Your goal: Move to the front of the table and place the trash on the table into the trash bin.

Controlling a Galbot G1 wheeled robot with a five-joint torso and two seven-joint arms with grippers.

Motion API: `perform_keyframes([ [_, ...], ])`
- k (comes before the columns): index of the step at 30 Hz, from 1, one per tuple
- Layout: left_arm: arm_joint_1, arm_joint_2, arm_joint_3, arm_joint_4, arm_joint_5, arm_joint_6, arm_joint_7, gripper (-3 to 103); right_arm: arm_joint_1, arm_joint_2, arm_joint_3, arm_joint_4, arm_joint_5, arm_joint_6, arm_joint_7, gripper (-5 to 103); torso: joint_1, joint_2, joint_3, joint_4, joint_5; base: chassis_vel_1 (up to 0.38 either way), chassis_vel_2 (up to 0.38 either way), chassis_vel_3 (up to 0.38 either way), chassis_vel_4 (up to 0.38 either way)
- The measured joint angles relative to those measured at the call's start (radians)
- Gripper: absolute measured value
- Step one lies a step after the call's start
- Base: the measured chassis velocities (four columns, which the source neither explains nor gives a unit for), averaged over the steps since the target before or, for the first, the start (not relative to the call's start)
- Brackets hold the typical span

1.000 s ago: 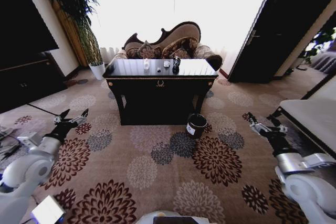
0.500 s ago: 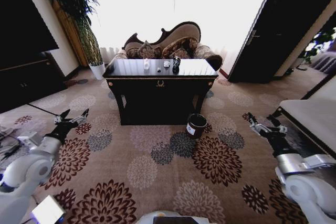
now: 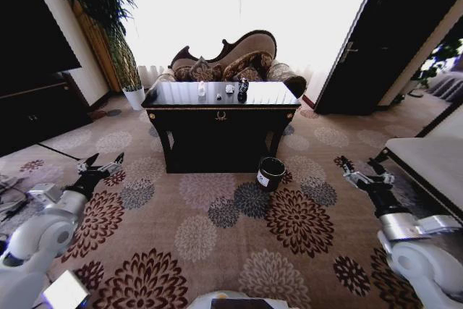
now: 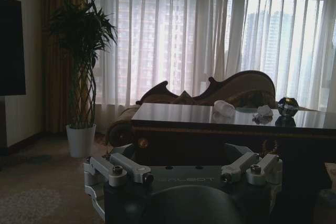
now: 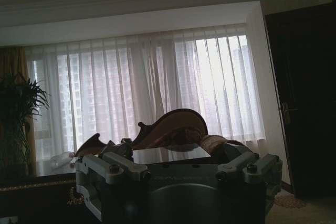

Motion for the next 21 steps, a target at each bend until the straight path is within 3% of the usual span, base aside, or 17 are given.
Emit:
perform_keyframes([
  [21, 0.003, -0.002, 0.0, -0.006, -0.003, 0.002, 0.001, 99, -0.002, 0.005, 0.0, 0.003, -0.005, -0.001, -0.002, 100, 0.0, 0.0, 0.0, -0.0001, 0.0, -0.128, 0.132, 0.136, -0.136],
])
